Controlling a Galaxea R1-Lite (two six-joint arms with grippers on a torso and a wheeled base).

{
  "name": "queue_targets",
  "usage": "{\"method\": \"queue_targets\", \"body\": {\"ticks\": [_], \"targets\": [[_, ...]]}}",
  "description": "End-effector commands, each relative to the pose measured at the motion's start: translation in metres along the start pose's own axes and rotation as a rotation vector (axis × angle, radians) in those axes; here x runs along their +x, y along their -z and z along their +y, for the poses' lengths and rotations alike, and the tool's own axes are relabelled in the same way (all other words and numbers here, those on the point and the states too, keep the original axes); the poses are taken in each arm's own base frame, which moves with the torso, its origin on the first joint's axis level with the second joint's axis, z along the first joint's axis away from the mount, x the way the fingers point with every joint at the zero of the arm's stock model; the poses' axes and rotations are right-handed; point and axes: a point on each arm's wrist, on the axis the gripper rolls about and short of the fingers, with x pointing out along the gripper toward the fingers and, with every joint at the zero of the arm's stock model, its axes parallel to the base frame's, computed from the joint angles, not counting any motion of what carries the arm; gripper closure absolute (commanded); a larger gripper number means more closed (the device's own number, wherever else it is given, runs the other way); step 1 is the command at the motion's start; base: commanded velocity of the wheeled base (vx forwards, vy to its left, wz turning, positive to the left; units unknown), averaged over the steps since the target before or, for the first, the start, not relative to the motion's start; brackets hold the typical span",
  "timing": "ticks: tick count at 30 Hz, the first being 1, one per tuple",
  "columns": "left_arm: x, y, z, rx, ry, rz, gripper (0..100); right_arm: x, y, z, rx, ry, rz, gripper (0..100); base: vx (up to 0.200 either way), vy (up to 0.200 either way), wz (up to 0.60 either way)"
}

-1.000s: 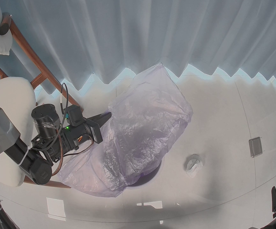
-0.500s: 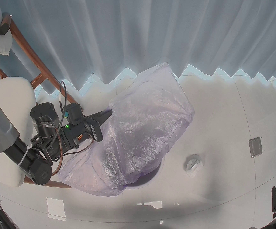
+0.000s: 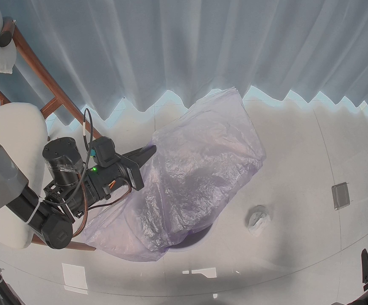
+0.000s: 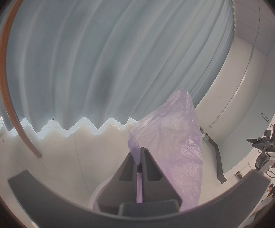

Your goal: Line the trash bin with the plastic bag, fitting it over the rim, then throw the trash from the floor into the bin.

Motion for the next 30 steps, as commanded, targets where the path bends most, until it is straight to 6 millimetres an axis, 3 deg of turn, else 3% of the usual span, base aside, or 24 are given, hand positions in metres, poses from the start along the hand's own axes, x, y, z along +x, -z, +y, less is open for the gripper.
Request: {"method": "queue_targets", "body": {"ticks": [1,11,20,21,24,25,27,28,30], "targets": [[0.001,-0.001,-0.002,0.001,-0.002,-0.006,100,0.0,0.006,0.0,-0.012,-0.007,0.009,0,0.0,0.0,0.0],[-0.004,-0.021,-0.007,0.016,0.004,-0.056,100,0.0,0.006,0.001,-0.026,-0.029,0.004,0,0.0,0.0,0.0],[-0.003,-0.021,-0.012,0.017,0.001,-0.062,100,0.0,0.002,0.001,-0.009,-0.032,-0.013,0,0.0,0.0,0.0],[-0.003,-0.021,-0.013,0.016,0.004,-0.06,100,-0.003,-0.016,0.0,0.026,-0.036,-0.068,0,0.0,0.0,0.0],[-0.002,-0.02,-0.014,0.016,0.007,-0.06,100,-0.005,-0.11,0.0,0.216,-0.051,-0.239,0,0.0,0.0,0.0],[-0.002,-0.02,-0.014,0.015,0.007,-0.057,100,0.001,-0.132,0.001,0.264,-0.053,-0.236,0,0.0,0.0,0.0],[-0.002,-0.018,-0.014,0.013,0.006,-0.053,100,0.018,-0.15,0.001,0.315,-0.076,-0.165,0,0.0,0.0,0.0],[-0.001,-0.018,-0.013,0.013,0.004,-0.051,100,0.024,-0.151,0.001,0.324,-0.088,-0.138,0,0.0,0.0,0.0],[-0.001,-0.017,-0.014,0.012,0.005,-0.048,100,0.054,-0.143,0.005,0.394,-0.164,0.035,0,0.0,0.0,0.0]]}}
